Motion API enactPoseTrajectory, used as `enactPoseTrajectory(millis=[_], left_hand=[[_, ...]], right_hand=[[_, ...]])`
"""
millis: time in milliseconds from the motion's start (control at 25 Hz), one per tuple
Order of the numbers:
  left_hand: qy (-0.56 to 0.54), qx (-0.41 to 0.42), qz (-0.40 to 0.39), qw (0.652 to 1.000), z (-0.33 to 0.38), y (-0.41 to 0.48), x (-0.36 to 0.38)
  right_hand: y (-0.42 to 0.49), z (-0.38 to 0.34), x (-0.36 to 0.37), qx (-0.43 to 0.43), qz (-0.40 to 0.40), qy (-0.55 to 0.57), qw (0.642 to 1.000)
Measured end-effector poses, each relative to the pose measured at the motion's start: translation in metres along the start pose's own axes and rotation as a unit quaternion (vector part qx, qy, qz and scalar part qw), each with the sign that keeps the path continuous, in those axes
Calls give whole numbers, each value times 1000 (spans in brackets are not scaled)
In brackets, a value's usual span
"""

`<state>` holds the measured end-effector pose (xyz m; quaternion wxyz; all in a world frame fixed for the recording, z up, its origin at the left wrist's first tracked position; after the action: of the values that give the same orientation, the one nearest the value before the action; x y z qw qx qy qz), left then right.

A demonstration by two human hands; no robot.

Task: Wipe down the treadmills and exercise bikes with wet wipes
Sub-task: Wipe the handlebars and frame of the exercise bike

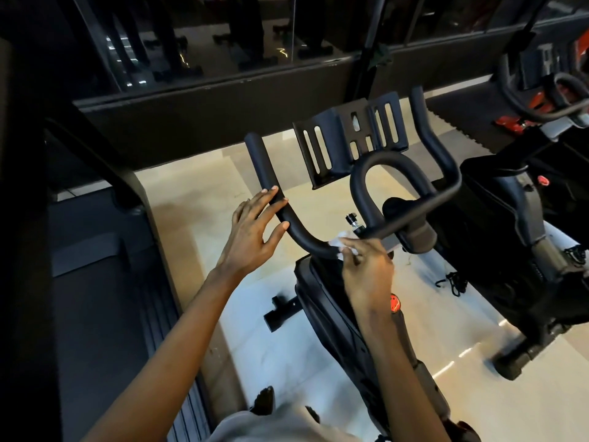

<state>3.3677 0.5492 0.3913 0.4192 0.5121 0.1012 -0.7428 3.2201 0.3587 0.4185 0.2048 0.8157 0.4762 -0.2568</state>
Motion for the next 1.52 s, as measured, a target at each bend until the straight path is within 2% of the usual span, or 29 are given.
enactPoseTrajectory(millis=[160,360,520,720,960,1360,1520], left_hand=[[-26,-27,9,999,-4,7,-3],[-101,-80,25,991,-19,18,-16],[-92,-94,40,991,-33,28,-36],[-138,-83,87,983,-39,31,-53],[-180,-47,104,977,-60,36,-73],[-223,-90,124,963,-74,41,-78],[-248,-82,105,960,-70,40,-68]], right_hand=[[8,-38,52,-38,-68,-3,997],[8,-30,36,-49,-85,28,995],[15,-31,45,-68,-125,22,990],[55,-68,76,-72,-92,109,987],[48,-43,63,-64,-111,31,991],[105,-101,90,-150,-29,79,985],[100,-86,86,-146,-122,72,979]])
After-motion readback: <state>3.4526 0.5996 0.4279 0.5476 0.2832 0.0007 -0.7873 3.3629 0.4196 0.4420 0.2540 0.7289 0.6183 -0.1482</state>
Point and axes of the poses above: each hand's wrist, its own y-axis towards the middle knuckle, its own x-axis out of the palm, z = x × y, the point moved 7 cm from there along y, towards the middle knuckle, and after that the axes turned 13 degrees about -z, right-handed, at the moved point
